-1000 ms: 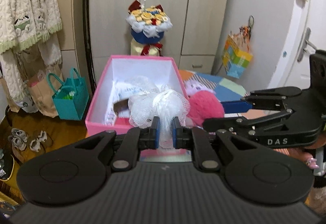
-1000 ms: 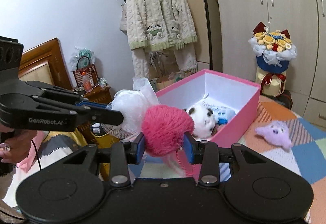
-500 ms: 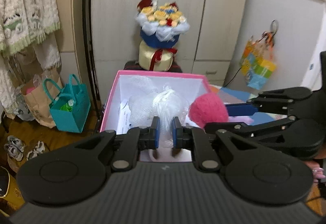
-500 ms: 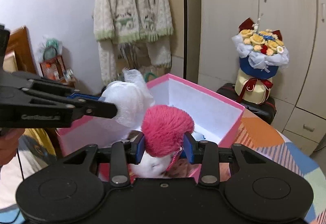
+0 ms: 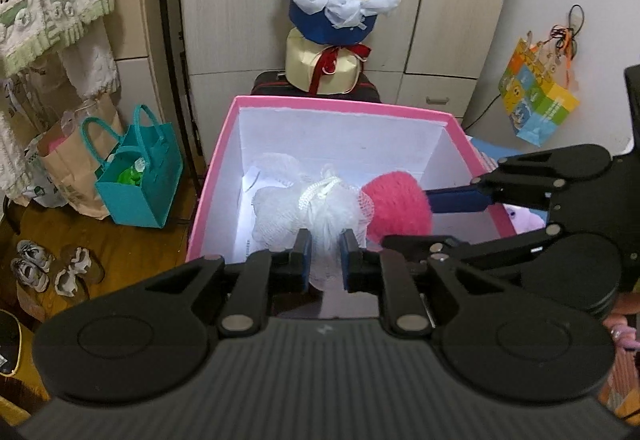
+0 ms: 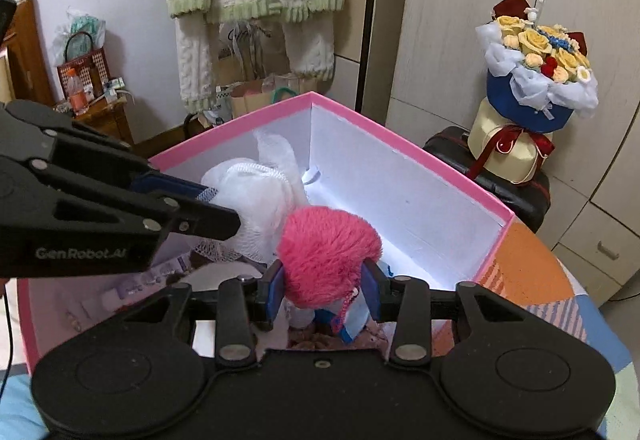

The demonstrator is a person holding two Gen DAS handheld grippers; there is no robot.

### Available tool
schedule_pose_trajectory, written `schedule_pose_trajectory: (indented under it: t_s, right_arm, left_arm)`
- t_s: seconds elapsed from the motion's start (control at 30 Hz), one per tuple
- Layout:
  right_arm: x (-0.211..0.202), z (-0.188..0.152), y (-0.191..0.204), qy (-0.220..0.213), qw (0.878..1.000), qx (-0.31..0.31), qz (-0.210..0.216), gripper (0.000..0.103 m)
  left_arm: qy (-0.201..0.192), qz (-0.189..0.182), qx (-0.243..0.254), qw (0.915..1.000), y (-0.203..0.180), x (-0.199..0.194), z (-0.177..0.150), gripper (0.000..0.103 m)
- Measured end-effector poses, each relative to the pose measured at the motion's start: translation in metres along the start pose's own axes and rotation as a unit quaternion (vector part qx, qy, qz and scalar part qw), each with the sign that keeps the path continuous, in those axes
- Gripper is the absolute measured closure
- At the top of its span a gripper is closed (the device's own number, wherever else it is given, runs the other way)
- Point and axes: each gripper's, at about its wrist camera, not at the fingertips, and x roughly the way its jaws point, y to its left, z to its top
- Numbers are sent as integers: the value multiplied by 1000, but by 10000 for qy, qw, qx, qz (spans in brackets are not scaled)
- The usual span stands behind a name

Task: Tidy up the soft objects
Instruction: 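Open both grippers to drop the puff and pompom into the box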

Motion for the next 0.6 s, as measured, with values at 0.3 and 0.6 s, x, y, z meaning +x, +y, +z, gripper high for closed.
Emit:
schedule_pose_trajectory:
  t_s: [0.3,0.6]
  right_arm:
    - [-35,-17,0,-202,9996,175,112,30]
    - [-106,-41,12,-595,9975,157,342,25]
  left_arm:
    - [-285,262,127,9992,2,-22,-17,50]
    - [-501,263,753,9955,-23,-79,-34,29]
